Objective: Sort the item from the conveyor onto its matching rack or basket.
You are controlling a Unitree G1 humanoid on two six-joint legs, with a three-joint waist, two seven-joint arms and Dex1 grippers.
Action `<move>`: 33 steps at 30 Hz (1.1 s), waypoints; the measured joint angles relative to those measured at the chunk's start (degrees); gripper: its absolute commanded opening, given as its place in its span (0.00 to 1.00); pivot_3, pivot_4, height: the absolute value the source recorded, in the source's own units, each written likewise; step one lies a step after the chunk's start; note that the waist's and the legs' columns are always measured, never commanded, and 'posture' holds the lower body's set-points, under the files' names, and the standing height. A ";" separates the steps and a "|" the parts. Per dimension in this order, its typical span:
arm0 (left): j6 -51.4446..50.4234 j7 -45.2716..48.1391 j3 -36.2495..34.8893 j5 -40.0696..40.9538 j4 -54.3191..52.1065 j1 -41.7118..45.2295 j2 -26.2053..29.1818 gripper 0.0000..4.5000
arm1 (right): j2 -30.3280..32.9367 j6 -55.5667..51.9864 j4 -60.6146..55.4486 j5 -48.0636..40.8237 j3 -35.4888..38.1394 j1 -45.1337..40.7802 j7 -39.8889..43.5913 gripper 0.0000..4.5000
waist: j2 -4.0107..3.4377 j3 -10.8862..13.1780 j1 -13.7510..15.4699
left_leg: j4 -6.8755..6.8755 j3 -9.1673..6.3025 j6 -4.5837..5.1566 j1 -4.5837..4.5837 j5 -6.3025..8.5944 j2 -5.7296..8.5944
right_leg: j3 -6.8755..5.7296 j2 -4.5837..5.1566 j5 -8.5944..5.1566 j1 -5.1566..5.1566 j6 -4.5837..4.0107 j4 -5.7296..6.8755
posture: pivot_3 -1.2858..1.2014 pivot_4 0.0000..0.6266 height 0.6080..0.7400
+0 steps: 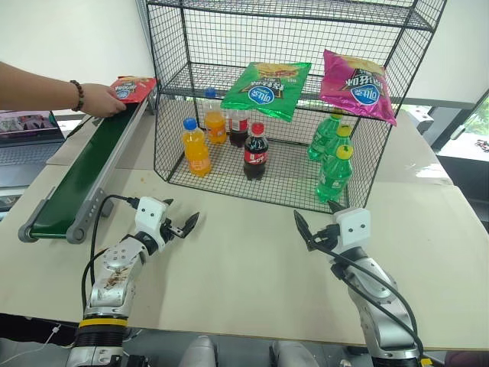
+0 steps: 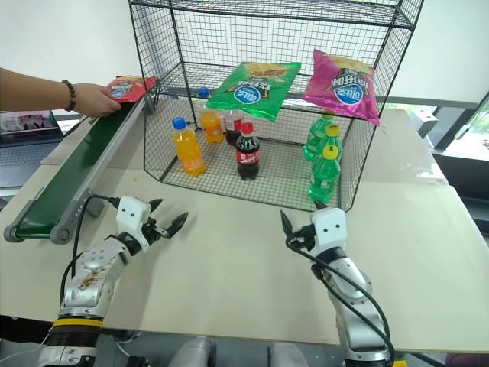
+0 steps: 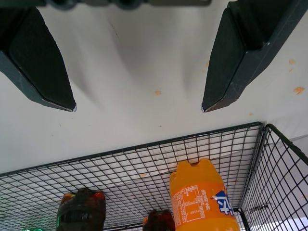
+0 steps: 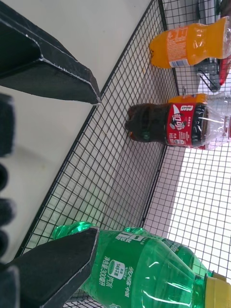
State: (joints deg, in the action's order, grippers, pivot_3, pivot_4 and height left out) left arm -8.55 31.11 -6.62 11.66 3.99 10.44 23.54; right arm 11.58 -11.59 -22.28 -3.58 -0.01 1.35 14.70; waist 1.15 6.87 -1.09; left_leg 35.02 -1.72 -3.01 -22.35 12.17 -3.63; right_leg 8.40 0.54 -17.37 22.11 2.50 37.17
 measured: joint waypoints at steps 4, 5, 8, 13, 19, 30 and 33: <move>-0.43 1.05 -1.26 1.46 -0.86 -1.07 0.69 0.99 | 0.03 0.00 -0.01 -0.02 0.00 0.03 0.17 1.00 | 0.00 0.00 -0.04 | -0.01 0.00 0.00 0.00 0.00 -0.01 | 0.00 0.00 0.00 0.00 0.00 0.00 | 0.52 0.24 1.00; -1.09 1.59 -1.73 2.58 -1.52 -1.30 0.94 0.99 | 0.18 -0.01 0.00 -0.04 0.00 -0.06 0.42 1.00 | 0.00 0.00 -0.06 | -0.01 0.00 0.00 0.00 0.00 -0.01 | 0.00 0.00 0.00 0.00 0.00 0.00 | 0.52 0.24 1.00; -5.74 2.77 -4.15 7.38 -6.47 -2.62 2.02 0.99 | 1.43 -0.11 0.15 -1.25 0.03 -2.02 2.65 1.00 | 0.00 0.00 -0.14 | 0.00 0.00 0.00 -0.01 0.00 -0.02 | 0.00 0.00 0.00 0.00 0.00 0.00 | 0.52 0.24 1.00; -16.91 2.75 -10.85 18.74 -17.98 -7.00 4.51 0.99 | 6.37 -1.32 0.46 -6.53 0.07 -8.45 10.51 1.00 | 0.00 0.00 -0.92 | -0.02 0.00 0.01 0.02 0.01 -0.07 | -0.03 -0.02 0.00 -0.01 0.00 0.02 | 0.52 0.24 1.00; -32.56 -7.88 -32.60 48.19 -27.29 -17.93 4.89 0.99 | 11.49 -7.47 1.48 -19.39 -0.78 -17.32 25.36 1.00 | 0.00 0.02 -2.40 | 0.00 -0.02 0.25 0.09 0.15 -0.19 | -0.11 -0.03 0.00 -0.05 0.00 0.05 | 0.52 0.24 1.00; -30.36 -29.48 -52.13 88.09 -18.10 -29.35 0.82 0.99 | 9.57 -11.71 5.86 -29.34 -7.63 -31.75 41.95 1.00 | 0.09 0.01 -1.24 | 0.17 -0.15 0.23 0.09 0.15 -0.14 | -0.33 0.03 -0.01 -0.14 -0.03 0.01 | 0.52 0.24 1.00; -29.05 -32.10 -52.39 92.17 -13.76 -29.14 0.74 0.99 | 7.98 -10.98 7.50 -29.64 -8.69 -33.59 45.22 1.00 | 0.09 0.01 -1.04 | 0.18 -0.14 0.22 0.10 0.15 -0.15 | -0.35 0.02 -0.01 -0.13 -0.05 0.01 | 0.52 0.24 1.00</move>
State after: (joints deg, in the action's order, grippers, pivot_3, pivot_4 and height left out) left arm -37.60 -0.99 -59.01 103.83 -9.77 -18.70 24.28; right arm 19.56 -22.58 -14.78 -33.22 -8.70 -32.24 59.92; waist 1.24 6.88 -2.13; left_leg 35.20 -1.87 -2.79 -22.25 12.31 -3.78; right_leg 8.06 0.56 -17.39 21.98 2.45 37.17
